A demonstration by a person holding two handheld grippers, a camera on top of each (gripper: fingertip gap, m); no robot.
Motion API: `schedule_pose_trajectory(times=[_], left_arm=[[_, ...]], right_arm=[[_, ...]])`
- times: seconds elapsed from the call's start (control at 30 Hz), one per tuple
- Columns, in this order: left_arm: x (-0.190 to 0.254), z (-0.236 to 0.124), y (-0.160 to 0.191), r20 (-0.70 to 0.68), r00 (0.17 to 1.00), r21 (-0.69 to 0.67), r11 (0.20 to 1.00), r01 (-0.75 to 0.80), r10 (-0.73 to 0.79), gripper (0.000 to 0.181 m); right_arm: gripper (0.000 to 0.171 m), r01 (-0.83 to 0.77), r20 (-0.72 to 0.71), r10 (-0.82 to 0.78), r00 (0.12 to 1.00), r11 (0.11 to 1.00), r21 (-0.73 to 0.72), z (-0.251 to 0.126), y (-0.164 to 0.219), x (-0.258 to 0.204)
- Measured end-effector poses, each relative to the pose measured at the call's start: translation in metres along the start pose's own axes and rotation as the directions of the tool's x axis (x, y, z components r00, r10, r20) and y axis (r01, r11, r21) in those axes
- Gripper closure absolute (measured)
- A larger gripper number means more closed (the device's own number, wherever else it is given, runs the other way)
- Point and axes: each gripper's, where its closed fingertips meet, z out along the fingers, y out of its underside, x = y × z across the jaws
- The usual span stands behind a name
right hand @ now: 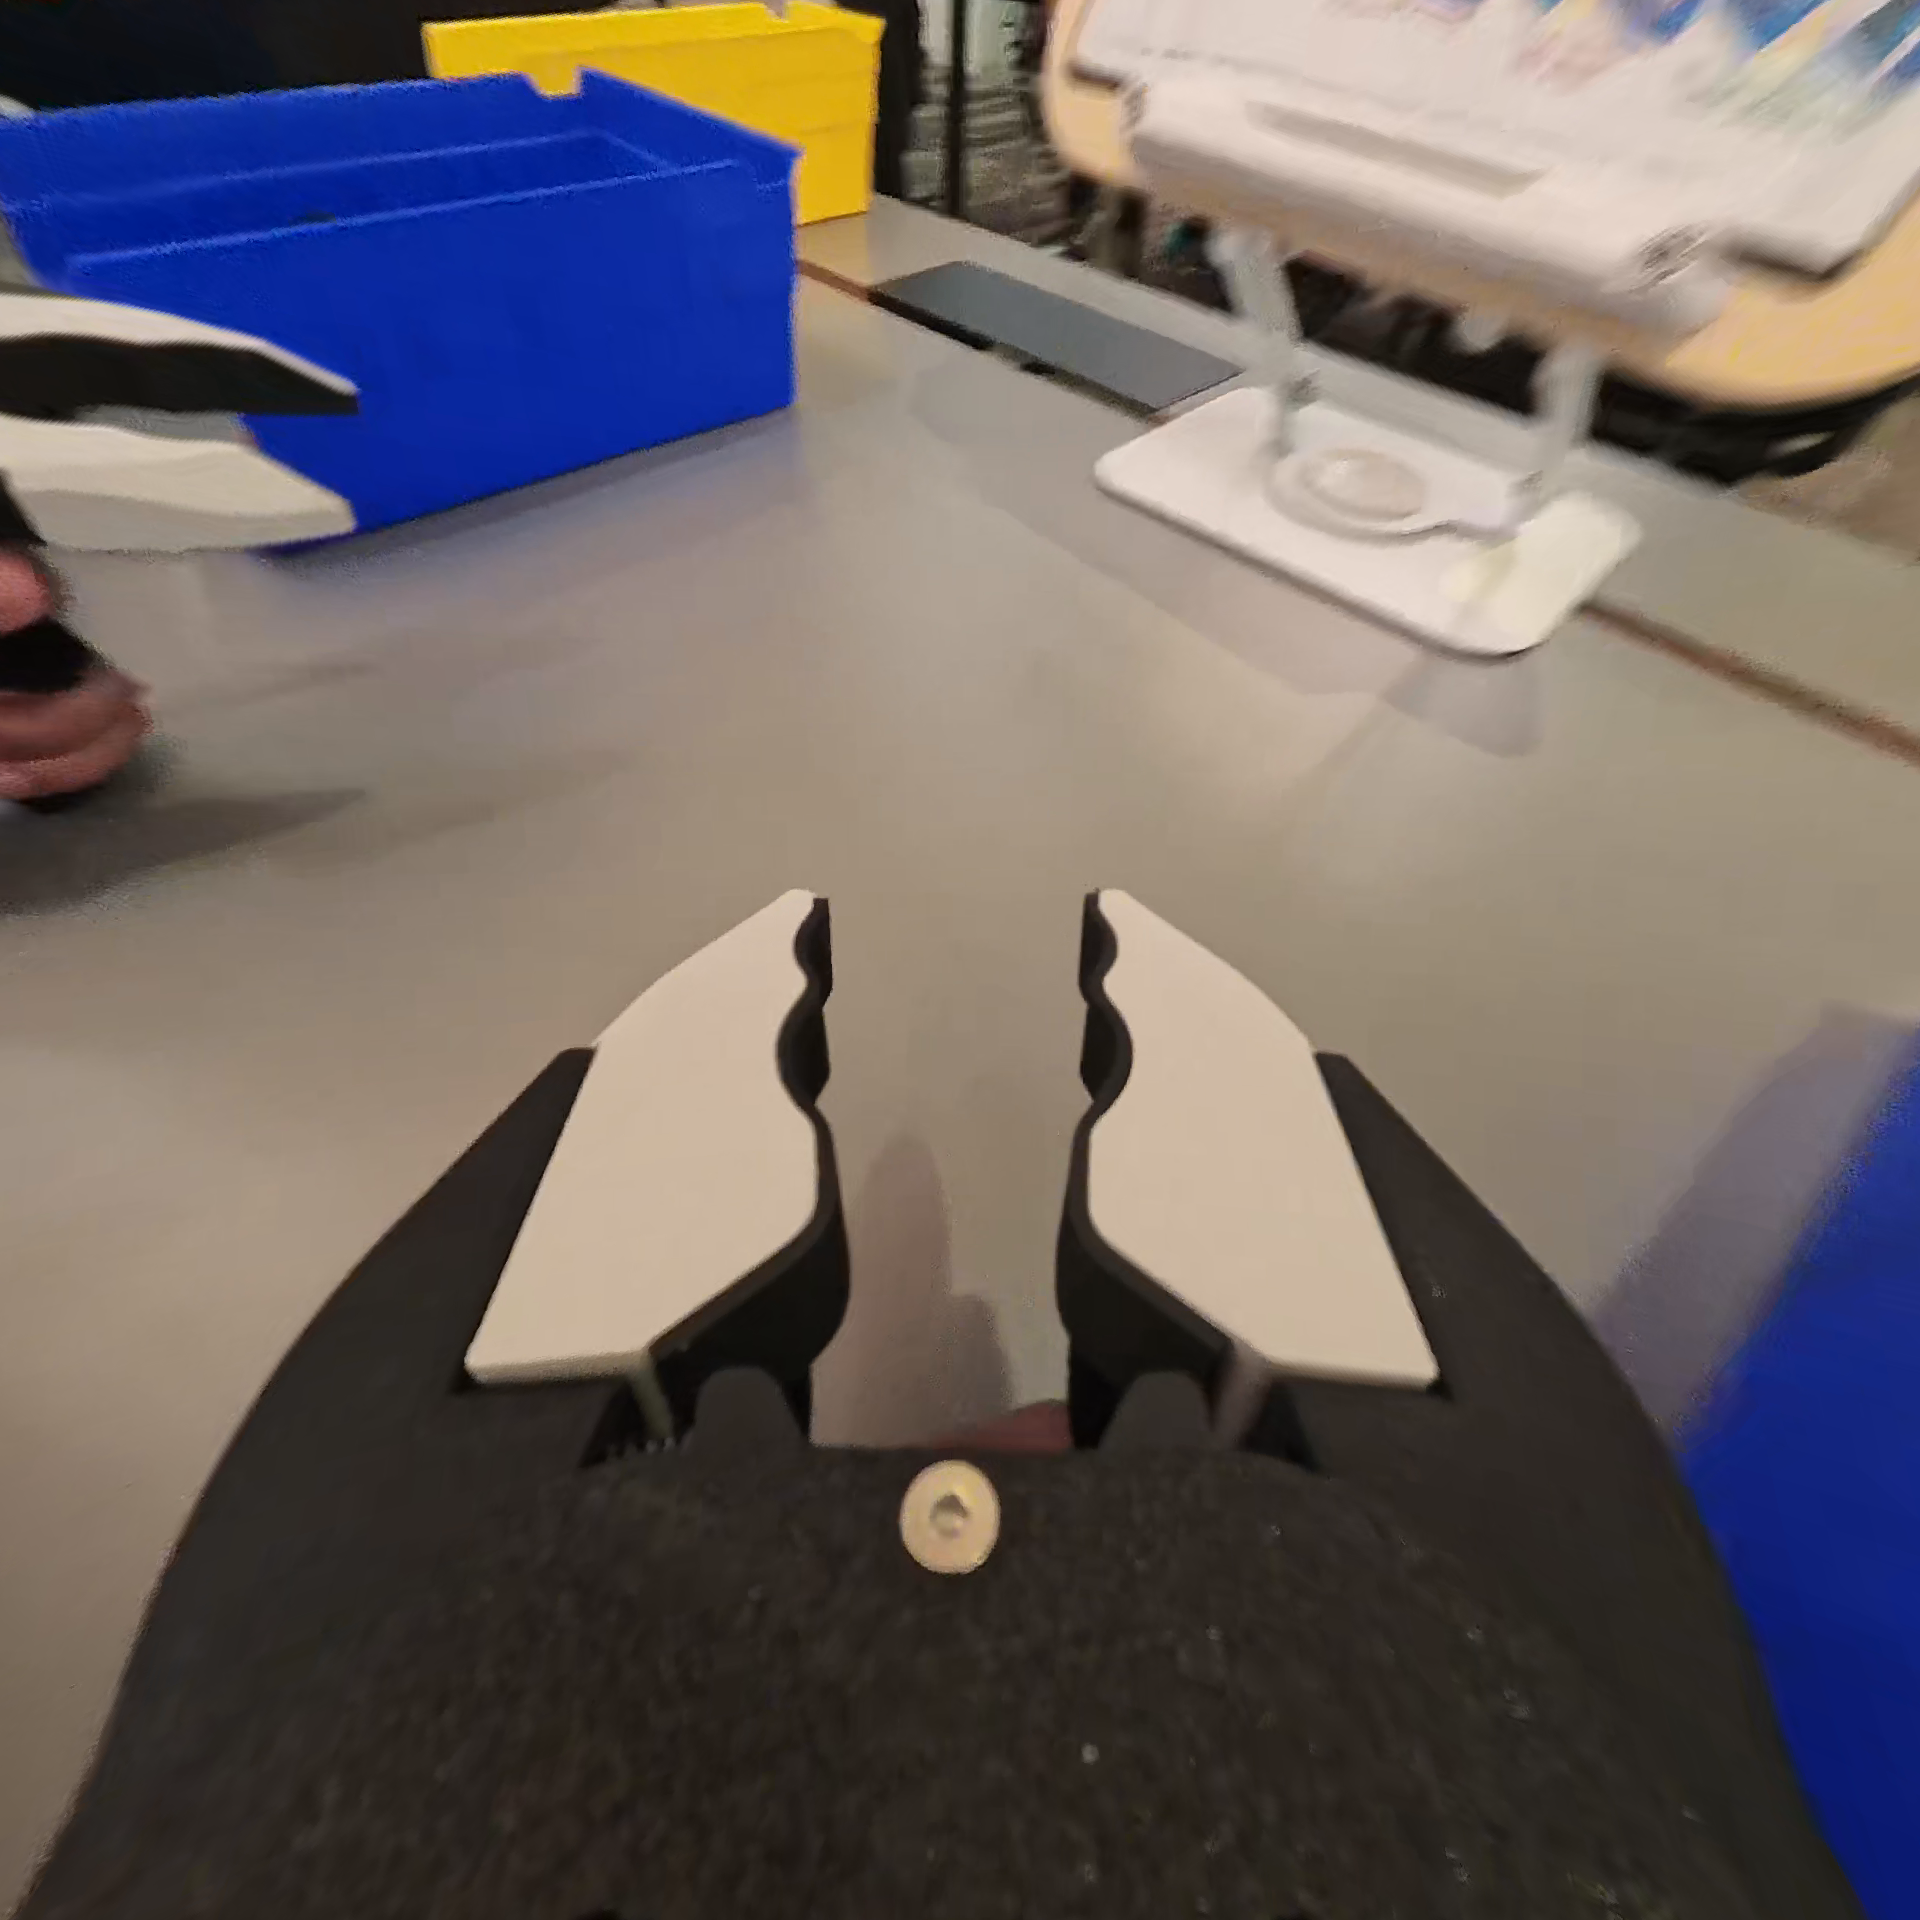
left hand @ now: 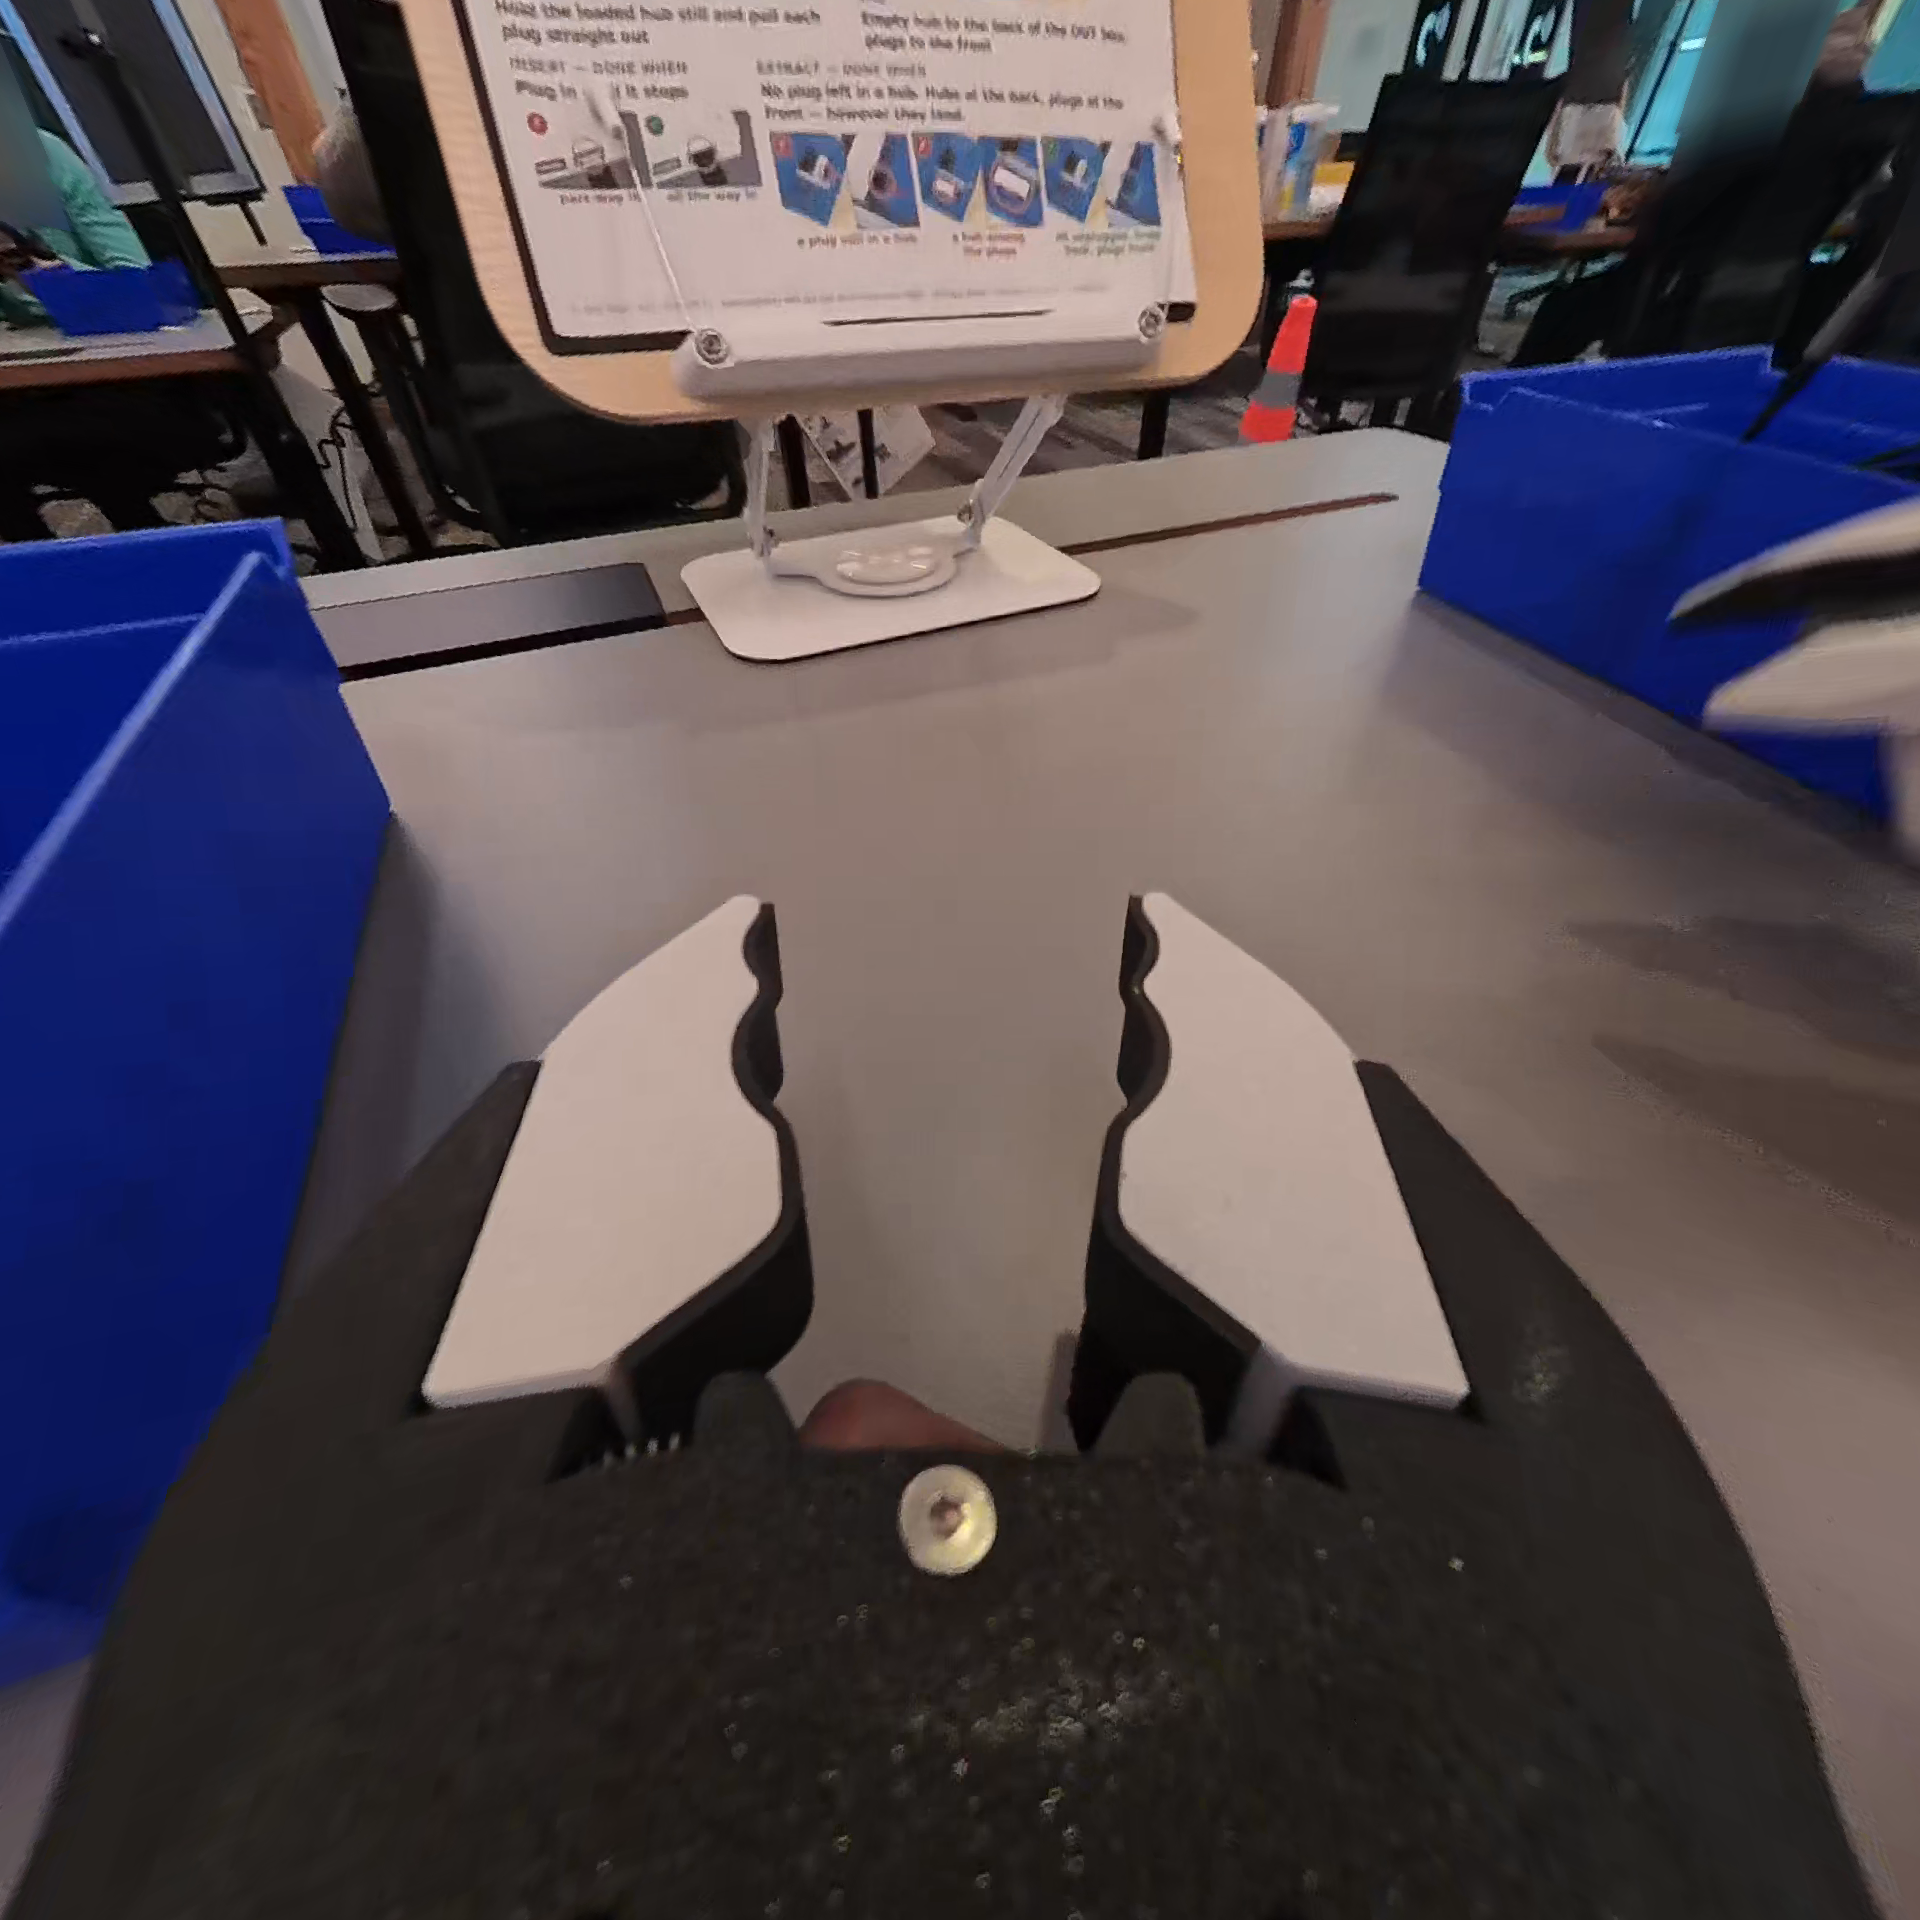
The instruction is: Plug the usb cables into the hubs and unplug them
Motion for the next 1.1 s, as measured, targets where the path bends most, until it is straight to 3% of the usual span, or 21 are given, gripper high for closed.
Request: schedule_pose_trajectory(times=[0.1,0.17,0.23,0.3,0.4,0.5,0.67,0.8,0.97,1.1], left_arm=[[0.000,0.000,-0.002,0.008,1.000,0.014,1.000,-0.018,0.017,0.124],[0.002,-0.001,-0.002,-0.017,1.000,0.018,1.000,0.001,-0.001,0.126],[0.001,-0.001,-0.001,-0.036,0.999,0.013,1.000,0.024,-0.023,0.125],[0.000,-0.001,-0.001,-0.042,0.998,0.014,0.999,0.045,-0.044,0.126],[-0.001,0.000,0.000,-0.050,0.997,0.003,0.998,0.061,-0.061,0.126],[0.001,0.000,0.001,-0.059,0.996,-0.003,0.998,0.060,-0.060,0.126],[0.005,0.001,0.002,-0.070,0.997,-0.015,0.999,0.039,-0.040,0.125],[0.006,0.001,0.003,-0.079,0.996,-0.020,0.999,0.036,-0.037,0.126],[0.011,0.004,0.007,-0.131,0.990,-0.057,0.997,0.044,-0.052,0.126],[0.011,0.006,0.010,-0.173,0.983,-0.089,0.995,0.045,-0.060,0.128]], right_arm=[[0.126,0.133,-0.191,-0.134,0.972,0.991,-0.022,-0.047,-0.037,0.062],[0.124,0.170,-0.274,-0.198,0.941,0.978,-0.121,-0.081,-0.049,0.120],[0.132,0.196,-0.341,-0.282,0.897,0.944,-0.265,-0.109,-0.046,0.190],[0.130,0.119,-0.307,-0.254,0.917,0.910,-0.398,-0.120,-0.024,0.252],[0.130,0.051,-0.186,-0.189,0.964,0.820,-0.570,-0.107,0.013,0.307],[0.122,0.099,-0.051,-0.239,0.970,0.576,-0.811,-0.098,0.060,0.337],[0.124,0.106,0.063,-0.152,0.986,0.295,-0.949,-0.087,0.104,0.342],[0.134,0.165,0.125,-0.206,0.971,0.189,-0.968,-0.084,0.121,0.343],[0.134,0.223,0.080,-0.375,0.924,0.357,-0.907,-0.090,0.068,0.345],[0.135,0.306,-0.001,-0.487,0.873,0.549,-0.778,-0.103,-0.014,0.326]])
